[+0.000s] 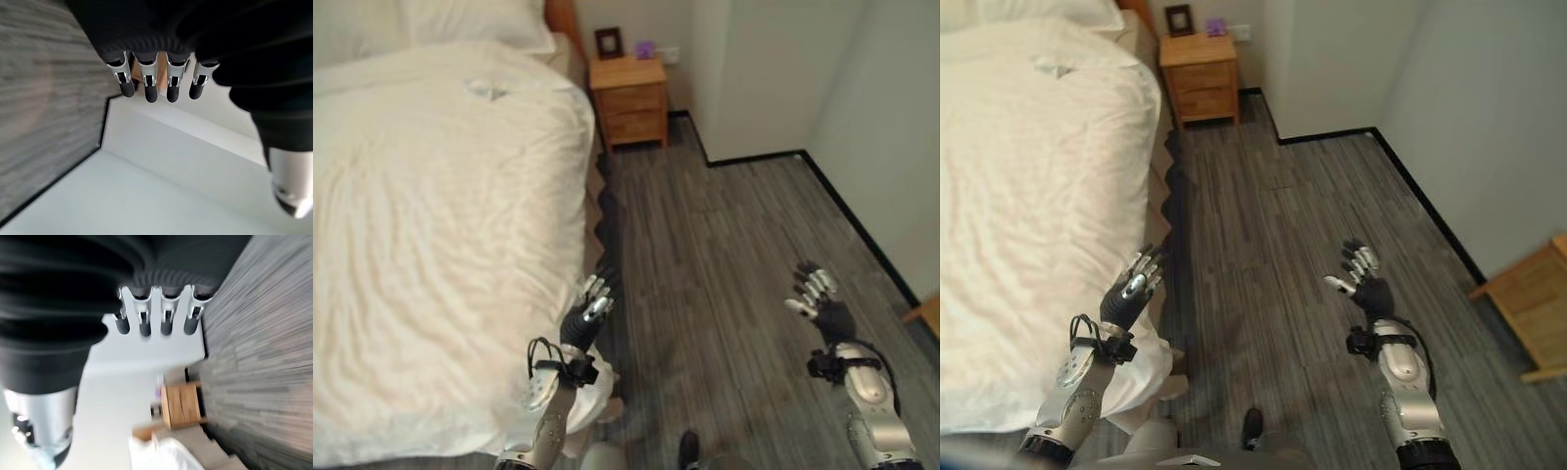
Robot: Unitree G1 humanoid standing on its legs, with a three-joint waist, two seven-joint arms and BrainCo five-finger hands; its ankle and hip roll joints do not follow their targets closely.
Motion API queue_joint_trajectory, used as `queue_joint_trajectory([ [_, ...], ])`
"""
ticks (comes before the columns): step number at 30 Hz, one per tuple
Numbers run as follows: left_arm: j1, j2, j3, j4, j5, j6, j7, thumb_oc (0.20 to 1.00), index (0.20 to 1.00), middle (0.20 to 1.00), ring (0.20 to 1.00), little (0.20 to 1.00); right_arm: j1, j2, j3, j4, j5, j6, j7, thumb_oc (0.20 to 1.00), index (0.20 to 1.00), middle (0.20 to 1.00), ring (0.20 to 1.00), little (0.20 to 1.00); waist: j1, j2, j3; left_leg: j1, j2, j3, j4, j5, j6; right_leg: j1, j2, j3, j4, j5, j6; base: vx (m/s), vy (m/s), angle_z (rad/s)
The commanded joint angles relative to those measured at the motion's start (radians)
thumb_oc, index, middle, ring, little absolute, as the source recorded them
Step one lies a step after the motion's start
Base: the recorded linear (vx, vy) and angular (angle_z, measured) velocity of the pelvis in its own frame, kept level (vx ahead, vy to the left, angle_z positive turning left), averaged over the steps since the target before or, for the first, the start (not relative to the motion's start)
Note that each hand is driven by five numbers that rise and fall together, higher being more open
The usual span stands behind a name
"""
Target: Making the bed.
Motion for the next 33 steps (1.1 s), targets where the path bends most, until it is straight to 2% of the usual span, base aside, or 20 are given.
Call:
queue_joint_trajectory([
  [1, -0.03, 0.015, -0.013, -0.025, -0.018, -0.022, -0.016, 1.0, 1.0, 1.0, 1.0, 1.0, -0.062, 0.011, -0.03, -0.056, 0.015, -0.041, 0.001, 1.0, 1.0, 1.0, 1.0, 1.0, 0.015, 0.027, -0.006, 0.096, -0.059, 0.024, -0.236, -0.008, 0.085, 0.051, -0.064, 0.07, -0.052, 0.031, 0.136, -0.07, 0.144, 0.26],
  [2, -0.035, 0.018, -0.025, -0.027, -0.008, -0.026, -0.01, 1.0, 1.0, 1.0, 1.0, 1.0, -0.067, 0.015, -0.027, -0.046, 0.004, -0.041, -0.008, 1.0, 1.0, 1.0, 1.0, 1.0, 0.013, 0.034, -0.015, 0.108, -0.075, 0.001, -0.261, -0.011, 0.093, 0.042, -0.065, 0.076, -0.054, 0.035, 0.141, -0.07, 0.146, 0.26],
  [5, -0.04, 0.021, -0.025, -0.032, -0.006, -0.027, -0.003, 1.0, 1.0, 1.0, 1.0, 1.0, -0.074, 0.019, -0.015, -0.049, -0.012, -0.037, -0.015, 1.0, 1.0, 1.0, 1.0, 1.0, 0.006, 0.039, -0.021, 0.12, -0.083, 0.004, -0.279, -0.009, 0.098, 0.034, -0.067, 0.091, -0.047, 0.037, 0.148, -0.06, 0.12, 0.09],
  [6, -0.037, 0.011, -0.022, -0.028, -0.029, -0.023, -0.002, 1.0, 1.0, 1.0, 1.0, 1.0, -0.072, 0.046, 0.004, -0.056, 0.027, -0.034, 0.006, 1.0, 1.0, 1.0, 1.0, 1.0, 0.005, 0.041, -0.024, 0.126, -0.091, 0.01, -0.284, -0.007, 0.109, 0.026, -0.071, 0.112, -0.031, 0.037, 0.15, -0.03, 0.115, 0.0],
  [16, -0.031, 0.008, -0.028, -0.024, -0.013, -0.01, 0.003, 1.0, 1.0, 1.0, 1.0, 1.0, -0.04, 0.062, 0.024, -0.043, 0.03, -0.006, 0.036, 1.0, 1.0, 1.0, 1.0, 1.0, 0.007, 0.032, -0.034, 0.155, -0.115, 0.025, -0.312, -0.006, 0.139, 0.005, -0.079, 0.158, 0.023, 0.036, 0.168, -0.01, 0.072, -0.13],
  [17, -0.012, 0.031, 0.087, 0.015, 0.263, 0.019, 0.121, 1.0, 1.0, 1.0, 1.0, 1.0, 0.027, -0.01, -0.177, -0.106, -0.062, 0.03, -0.027, 1.0, 1.0, 1.0, 1.0, 1.0, -0.027, 0.041, -0.026, 0.125, 0.012, 0.174, -0.125, -0.055, 0.075, 0.098, -0.067, 0.04, -0.024, -0.036, 0.122, 0.0, 0.0, 0.0],
  [18, -0.012, 0.03, 0.086, 0.016, 0.263, 0.018, 0.12, 1.0, 1.0, 1.0, 1.0, 1.0, 0.027, -0.01, -0.177, -0.107, -0.062, 0.031, -0.027, 1.0, 1.0, 1.0, 1.0, 1.0, -0.025, 0.039, -0.026, 0.134, 0.008, 0.177, -0.146, -0.041, 0.076, 0.098, -0.069, 0.042, -0.026, -0.033, 0.123, -0.06, 0.079, 0.19],
  [19, -0.032, 0.025, 0.069, 0.031, 0.274, 0.021, 0.13, 1.0, 1.0, 1.0, 1.0, 1.0, 0.02, -0.014, -0.162, -0.092, -0.101, 0.034, -0.035, 1.0, 1.0, 1.0, 1.0, 1.0, -0.03, 0.054, -0.05, 0.154, -0.016, 0.149, -0.238, -0.039, 0.082, 0.08, -0.064, 0.035, -0.027, -0.029, 0.13, -0.1, 0.105, 0.21],
  [21, -0.054, 0.034, 0.064, 0.013, 0.28, 0.014, 0.137, 1.0, 1.0, 1.0, 1.0, 1.0, 0.008, -0.012, -0.158, -0.089, -0.146, 0.036, -0.055, 1.0, 1.0, 1.0, 1.0, 1.0, -0.039, 0.058, -0.072, 0.184, -0.032, 0.137, -0.319, -0.009, 0.083, 0.071, -0.07, 0.019, -0.028, -0.018, 0.137, -0.09, 0.109, 0.09],
  [24, -0.052, 0.036, 0.071, 0.003, 0.273, 0.008, 0.144, 1.0, 1.0, 1.0, 1.0, 1.0, -0.011, -0.012, -0.137, -0.086, -0.144, 0.038, -0.049, 1.0, 1.0, 1.0, 1.0, 1.0, -0.03, 0.058, -0.085, 0.197, -0.042, 0.127, -0.336, -0.007, 0.088, 0.076, -0.075, 0.016, -0.039, -0.01, 0.143, -0.02, 0.068, 0.16],
  [29, -0.018, 0.039, 0.085, 0.004, 0.304, 0.009, 0.149, 1.0, 1.0, 1.0, 1.0, 1.0, -0.092, -0.002, -0.032, -0.102, -0.119, 0.046, -0.002, 1.0, 1.0, 1.0, 1.0, 1.0, 0.024, 0.038, -0.101, 0.205, -0.063, 0.089, -0.301, -0.03, 0.109, 0.108, -0.108, -0.004, -0.015, -0.012, 0.149, -0.01, 0.096, 0.2],
  [33, 0.007, 0.038, 0.097, 0.013, 0.306, 0.013, 0.156, 1.0, 1.0, 1.0, 1.0, 1.0, -0.109, 0.018, 0.024, -0.114, -0.105, 0.05, 0.015, 1.0, 1.0, 1.0, 1.0, 1.0, 0.045, 0.03, -0.104, 0.21, -0.076, 0.073, -0.313, -0.024, 0.119, 0.116, -0.125, -0.021, -0.007, -0.008, 0.158, -0.03, 0.105, 0.27],
])
